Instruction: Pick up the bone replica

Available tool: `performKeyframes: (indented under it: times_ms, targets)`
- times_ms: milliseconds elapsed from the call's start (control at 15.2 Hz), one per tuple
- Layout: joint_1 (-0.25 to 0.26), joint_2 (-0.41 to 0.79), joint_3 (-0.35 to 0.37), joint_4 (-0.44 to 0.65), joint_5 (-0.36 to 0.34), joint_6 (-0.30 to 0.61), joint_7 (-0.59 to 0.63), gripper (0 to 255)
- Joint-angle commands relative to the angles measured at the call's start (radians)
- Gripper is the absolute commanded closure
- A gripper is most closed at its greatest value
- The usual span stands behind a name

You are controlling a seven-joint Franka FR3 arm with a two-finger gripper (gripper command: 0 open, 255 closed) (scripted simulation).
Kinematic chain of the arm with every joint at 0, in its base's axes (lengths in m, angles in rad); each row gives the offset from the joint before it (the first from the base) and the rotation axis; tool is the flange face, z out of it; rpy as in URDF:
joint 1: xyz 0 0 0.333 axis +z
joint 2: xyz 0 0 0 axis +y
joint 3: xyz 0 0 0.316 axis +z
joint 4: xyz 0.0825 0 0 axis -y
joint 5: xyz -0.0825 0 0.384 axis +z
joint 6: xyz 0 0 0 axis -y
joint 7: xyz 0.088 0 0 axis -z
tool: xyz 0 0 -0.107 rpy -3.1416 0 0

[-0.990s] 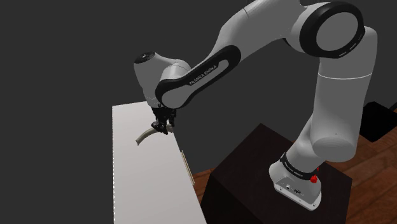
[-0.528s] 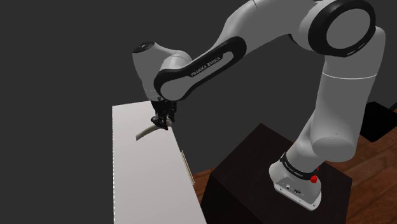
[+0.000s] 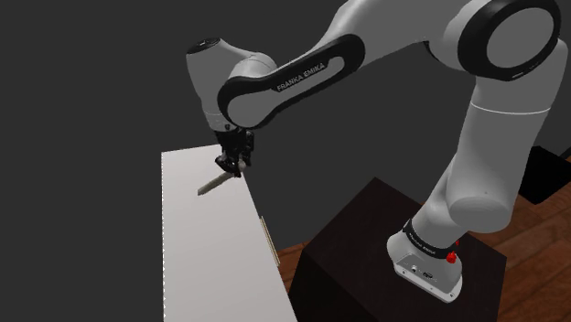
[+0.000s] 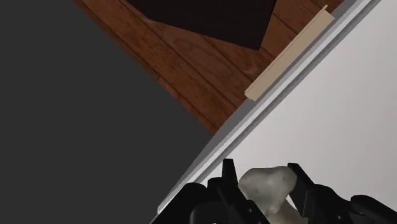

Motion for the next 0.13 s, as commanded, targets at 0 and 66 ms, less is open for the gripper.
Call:
performKeyframes:
  times_ms: [0, 66]
  targets:
    - [-0.002, -0.008, 0.001, 0.01, 0.005, -0.016, -0.006, 255]
    - [-0.002, -0.008, 0.001, 0.01, 0.004, -0.016, -0.006, 255]
